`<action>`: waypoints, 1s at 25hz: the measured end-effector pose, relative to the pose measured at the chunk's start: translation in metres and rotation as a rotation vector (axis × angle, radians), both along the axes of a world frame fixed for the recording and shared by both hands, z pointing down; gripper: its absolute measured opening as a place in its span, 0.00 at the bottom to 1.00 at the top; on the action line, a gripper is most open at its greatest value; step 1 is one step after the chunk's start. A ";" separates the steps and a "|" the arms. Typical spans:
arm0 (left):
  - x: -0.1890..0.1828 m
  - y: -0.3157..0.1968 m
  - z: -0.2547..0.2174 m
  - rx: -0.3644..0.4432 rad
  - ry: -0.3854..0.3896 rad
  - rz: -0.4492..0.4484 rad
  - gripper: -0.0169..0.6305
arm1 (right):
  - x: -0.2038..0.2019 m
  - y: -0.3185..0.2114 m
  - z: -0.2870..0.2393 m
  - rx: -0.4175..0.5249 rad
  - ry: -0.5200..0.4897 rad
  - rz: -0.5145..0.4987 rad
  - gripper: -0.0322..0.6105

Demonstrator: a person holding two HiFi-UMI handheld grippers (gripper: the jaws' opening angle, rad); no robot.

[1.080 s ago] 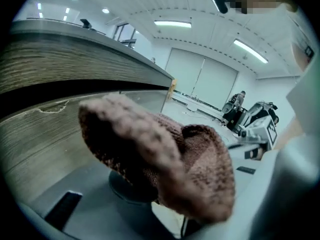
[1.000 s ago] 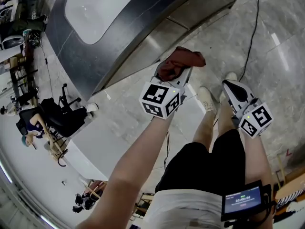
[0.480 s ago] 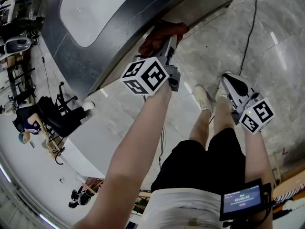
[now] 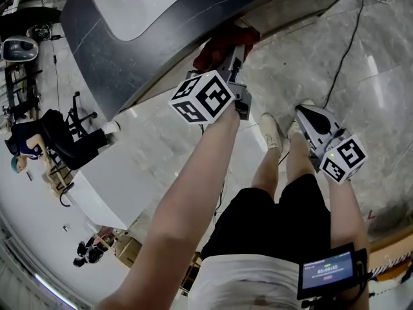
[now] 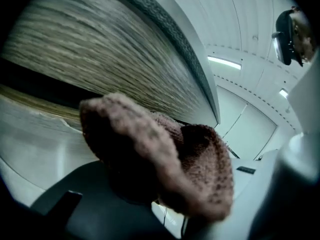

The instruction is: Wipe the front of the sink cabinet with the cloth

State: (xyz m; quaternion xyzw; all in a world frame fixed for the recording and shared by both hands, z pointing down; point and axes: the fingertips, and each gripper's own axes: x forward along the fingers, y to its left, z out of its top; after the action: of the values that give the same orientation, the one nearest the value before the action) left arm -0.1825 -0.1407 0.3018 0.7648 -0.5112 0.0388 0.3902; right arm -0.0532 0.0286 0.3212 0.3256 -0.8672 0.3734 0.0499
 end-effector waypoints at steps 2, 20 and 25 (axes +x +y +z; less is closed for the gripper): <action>-0.009 0.003 0.000 0.002 -0.004 -0.011 0.22 | -0.007 0.000 -0.001 0.001 0.000 -0.023 0.07; -0.140 0.059 0.011 -0.057 -0.102 -0.235 0.22 | -0.056 0.010 -0.003 -0.010 -0.002 -0.211 0.07; -0.185 0.080 0.015 -0.086 -0.157 -0.315 0.22 | -0.063 0.015 -0.003 -0.012 -0.006 -0.250 0.07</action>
State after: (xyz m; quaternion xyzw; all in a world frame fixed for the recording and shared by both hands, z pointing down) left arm -0.3675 -0.0605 0.3164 0.6525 -0.6516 0.0585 0.3825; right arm -0.1160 0.0440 0.3178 0.2136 -0.8990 0.3703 0.0954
